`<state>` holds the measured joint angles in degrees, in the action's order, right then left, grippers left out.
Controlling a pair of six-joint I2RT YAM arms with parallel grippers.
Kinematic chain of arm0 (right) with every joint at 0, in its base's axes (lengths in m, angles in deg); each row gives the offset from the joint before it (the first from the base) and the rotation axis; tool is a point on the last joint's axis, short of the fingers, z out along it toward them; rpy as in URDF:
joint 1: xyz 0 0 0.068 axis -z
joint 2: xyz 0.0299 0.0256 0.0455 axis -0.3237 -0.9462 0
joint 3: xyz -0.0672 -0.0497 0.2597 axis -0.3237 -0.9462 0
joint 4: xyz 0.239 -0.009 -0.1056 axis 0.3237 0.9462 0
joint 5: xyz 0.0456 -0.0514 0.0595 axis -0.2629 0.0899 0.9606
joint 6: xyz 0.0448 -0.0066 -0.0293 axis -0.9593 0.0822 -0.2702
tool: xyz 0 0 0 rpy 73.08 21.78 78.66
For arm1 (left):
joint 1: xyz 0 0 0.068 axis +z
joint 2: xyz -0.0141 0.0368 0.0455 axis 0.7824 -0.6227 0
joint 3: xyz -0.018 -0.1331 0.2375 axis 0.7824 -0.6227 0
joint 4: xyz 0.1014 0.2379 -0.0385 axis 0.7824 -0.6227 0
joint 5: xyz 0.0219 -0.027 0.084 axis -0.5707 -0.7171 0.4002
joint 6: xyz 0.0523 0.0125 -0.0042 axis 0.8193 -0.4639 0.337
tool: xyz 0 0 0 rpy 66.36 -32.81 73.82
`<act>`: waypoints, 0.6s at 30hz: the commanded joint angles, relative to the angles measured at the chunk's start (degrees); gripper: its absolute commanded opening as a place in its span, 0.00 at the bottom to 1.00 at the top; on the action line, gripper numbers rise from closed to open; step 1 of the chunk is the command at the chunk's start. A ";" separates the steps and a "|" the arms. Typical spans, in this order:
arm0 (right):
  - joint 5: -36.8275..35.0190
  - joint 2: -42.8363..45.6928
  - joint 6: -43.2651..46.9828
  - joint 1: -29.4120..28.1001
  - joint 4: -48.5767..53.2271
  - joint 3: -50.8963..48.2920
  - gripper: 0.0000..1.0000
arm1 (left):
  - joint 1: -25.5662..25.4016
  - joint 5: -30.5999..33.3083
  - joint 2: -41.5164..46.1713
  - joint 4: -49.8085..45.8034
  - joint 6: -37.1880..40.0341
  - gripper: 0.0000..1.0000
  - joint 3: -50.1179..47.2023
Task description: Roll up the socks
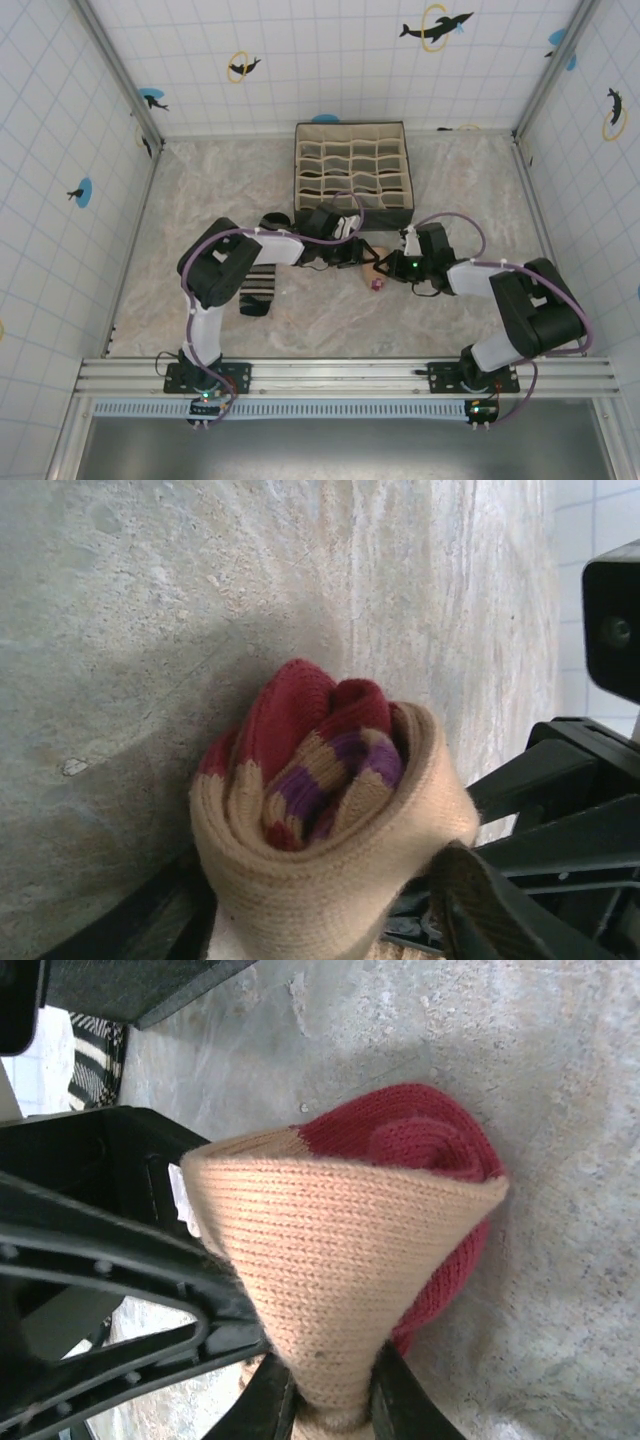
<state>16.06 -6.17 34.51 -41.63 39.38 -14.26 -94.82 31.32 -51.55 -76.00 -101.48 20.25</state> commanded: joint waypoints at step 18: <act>-29.57 18.97 14.53 -6.00 28.50 12.71 0.00 | 11.85 16.87 18.65 -29.11 13.78 0.68 7.48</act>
<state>-6.26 10.36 45.64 -46.35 63.45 -4.12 -85.77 42.53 -34.46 -97.35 -92.89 26.04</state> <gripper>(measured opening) 0.170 0.679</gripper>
